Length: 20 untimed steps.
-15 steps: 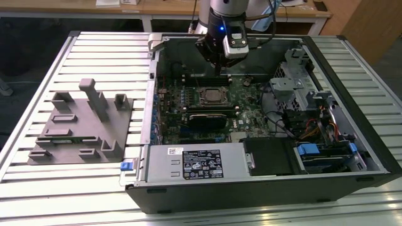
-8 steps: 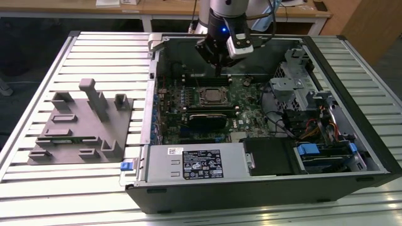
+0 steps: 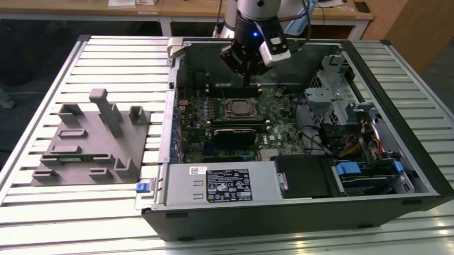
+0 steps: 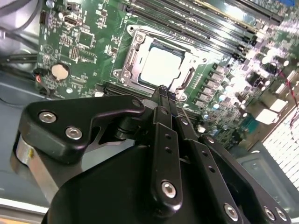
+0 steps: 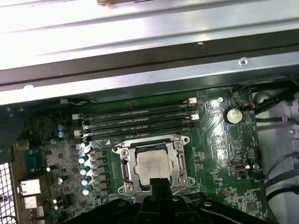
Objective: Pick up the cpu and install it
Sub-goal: 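Install the first cpu locking lever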
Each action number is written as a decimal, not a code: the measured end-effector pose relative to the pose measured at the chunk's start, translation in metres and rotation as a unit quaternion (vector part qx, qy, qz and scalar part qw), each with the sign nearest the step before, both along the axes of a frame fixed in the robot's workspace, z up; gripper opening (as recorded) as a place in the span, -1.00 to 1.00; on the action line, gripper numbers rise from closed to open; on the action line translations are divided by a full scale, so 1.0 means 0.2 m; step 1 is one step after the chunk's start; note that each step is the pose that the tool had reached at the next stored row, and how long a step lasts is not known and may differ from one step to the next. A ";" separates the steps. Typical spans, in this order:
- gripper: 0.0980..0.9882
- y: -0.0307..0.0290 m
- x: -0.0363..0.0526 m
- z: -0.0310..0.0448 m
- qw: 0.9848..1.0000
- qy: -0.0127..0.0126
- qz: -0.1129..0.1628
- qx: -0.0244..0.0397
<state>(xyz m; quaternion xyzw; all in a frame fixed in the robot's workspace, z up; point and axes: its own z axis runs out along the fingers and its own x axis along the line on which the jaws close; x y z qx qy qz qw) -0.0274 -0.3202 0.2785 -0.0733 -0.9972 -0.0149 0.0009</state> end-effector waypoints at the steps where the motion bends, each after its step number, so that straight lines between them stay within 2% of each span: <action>1: -0.98 0.000 0.000 0.000 1.000 0.000 0.006 0.000; 5: -0.98 0.000 -0.024 -0.001 1.000 -0.001 0.011 0.000; 9: -0.98 0.000 -0.055 -0.001 1.000 -0.005 0.011 0.000; 12: -0.98 0.000 -0.071 -0.002 1.000 -0.006 0.014 0.000; 16: -0.98 0.000 -0.076 -0.004 0.999 -0.006 0.040 0.000; 20: -0.98 0.000 -0.133 -0.006 0.999 -0.007 0.040 0.000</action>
